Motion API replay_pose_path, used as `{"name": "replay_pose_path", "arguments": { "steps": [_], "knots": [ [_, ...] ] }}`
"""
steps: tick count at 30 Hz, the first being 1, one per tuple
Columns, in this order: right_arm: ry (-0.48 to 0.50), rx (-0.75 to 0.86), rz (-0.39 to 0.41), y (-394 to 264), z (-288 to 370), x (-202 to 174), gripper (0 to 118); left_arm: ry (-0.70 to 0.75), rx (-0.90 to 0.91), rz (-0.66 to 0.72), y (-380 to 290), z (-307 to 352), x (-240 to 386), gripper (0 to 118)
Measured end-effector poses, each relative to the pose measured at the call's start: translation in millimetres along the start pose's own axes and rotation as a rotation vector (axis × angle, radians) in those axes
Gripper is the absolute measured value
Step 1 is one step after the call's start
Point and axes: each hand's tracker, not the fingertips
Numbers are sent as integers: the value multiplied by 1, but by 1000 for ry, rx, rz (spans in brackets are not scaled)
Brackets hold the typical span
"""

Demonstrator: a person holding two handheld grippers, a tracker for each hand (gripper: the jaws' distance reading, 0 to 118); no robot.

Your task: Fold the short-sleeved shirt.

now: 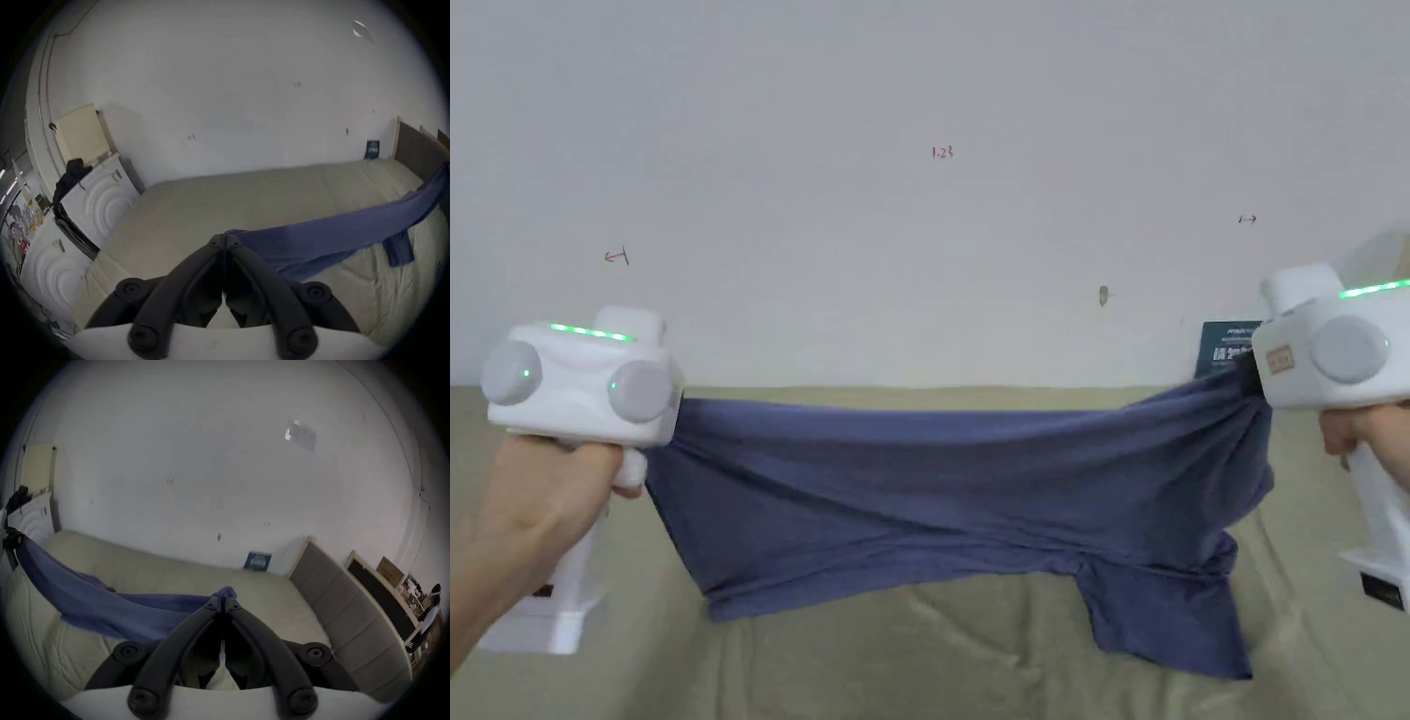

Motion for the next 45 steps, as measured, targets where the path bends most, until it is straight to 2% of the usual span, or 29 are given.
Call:
{"name": "replay_pose_path", "arguments": {
  "steps": [4,7,10,12,18,21,23,30,34,40,41,42,43,44,45],
  "knots": [
    [55,-64,-20,-82,11,-8,1,-41,-63,-24,-67,4,0,0],
    [87,-126,-8,-139,29,-8,1,-94,-104,28,-115,22,-11,0],
    [99,-140,-25,-186,72,-6,1,-110,-122,1,-160,52,-17,0],
    [127,-148,-48,-212,97,-1,1,-136,-149,44,-187,75,-22,0],
    [153,-172,-106,-293,182,10,1,-149,-203,11,-263,150,-43,0],
    [174,-202,-133,-329,219,14,1,-191,-233,42,-296,182,-57,0],
    [188,-219,-123,-353,242,11,1,-202,-247,56,-317,203,-63,0],
    [191,-263,-128,-397,275,20,1,-230,-290,49,-365,248,-73,0],
    [197,-289,-154,-402,276,21,1,-249,-307,59,-374,251,-74,0],
    [206,-297,-137,-407,271,17,3,-286,-324,96,-377,246,-73,1],
    [214,-297,-147,-407,271,18,13,-305,-313,113,-377,247,-75,8],
    [212,-294,-163,-408,271,20,53,-322,-309,123,-376,251,-76,37],
    [207,-300,-174,-408,271,20,93,-326,-309,134,-375,253,-77,75],
    [211,-317,-186,-409,270,21,115,-320,-310,137,-375,255,-76,102],
    [213,-306,-185,-408,273,21,117,-304,-304,138,-374,258,-76,108]
  ]
}}
